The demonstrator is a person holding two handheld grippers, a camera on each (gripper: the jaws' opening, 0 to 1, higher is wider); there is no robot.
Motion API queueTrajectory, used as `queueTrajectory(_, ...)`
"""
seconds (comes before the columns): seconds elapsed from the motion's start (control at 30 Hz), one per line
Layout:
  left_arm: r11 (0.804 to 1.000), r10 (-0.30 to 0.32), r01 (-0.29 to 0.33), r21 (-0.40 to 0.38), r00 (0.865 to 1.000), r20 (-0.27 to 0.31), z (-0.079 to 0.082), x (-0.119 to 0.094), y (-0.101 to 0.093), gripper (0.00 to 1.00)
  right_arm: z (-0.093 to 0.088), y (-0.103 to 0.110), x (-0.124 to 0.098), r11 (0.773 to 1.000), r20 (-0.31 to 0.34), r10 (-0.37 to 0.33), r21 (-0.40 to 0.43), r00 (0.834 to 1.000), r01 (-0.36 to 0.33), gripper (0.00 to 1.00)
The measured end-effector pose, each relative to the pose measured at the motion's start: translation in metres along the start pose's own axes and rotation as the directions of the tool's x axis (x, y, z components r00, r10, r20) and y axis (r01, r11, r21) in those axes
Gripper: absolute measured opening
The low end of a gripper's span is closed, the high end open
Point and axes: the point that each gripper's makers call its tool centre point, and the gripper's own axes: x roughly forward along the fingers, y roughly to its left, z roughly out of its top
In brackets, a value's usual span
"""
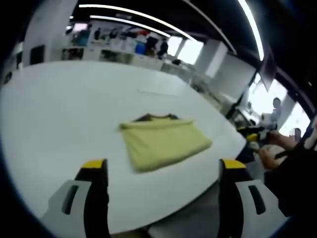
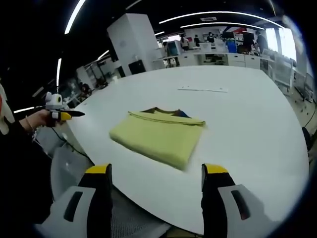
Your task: Fold the garment on the visible template until the final outline fits inside the template.
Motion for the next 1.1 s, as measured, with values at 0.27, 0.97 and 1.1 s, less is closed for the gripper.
queueTrajectory(0.27,0.999,-0.042,0.044,0.016,0.996,-0.073,-0.006,0.048,-0.003,0.75,0.001,-0.005,0.035,0.999,-0.044,0.037,-0.022,0.998,-0.038,0.61)
queueTrajectory(0.97,0.994,-0.106,0.107,-0.001,0.983,-0.147,-0.006,0.163,0.026,0.4,0.02,-0.026,0.145,0.994,-0.071,0.113,-0.008,0.991,-0.113,0.48)
queueTrajectory(1.1,0.996,-0.074,0.081,0.034,0.982,-0.174,-0.008,0.179,0.038,0.4,0.02,-0.031,0.161,0.993,-0.084,0.114,-0.022,0.99,-0.116,0.43)
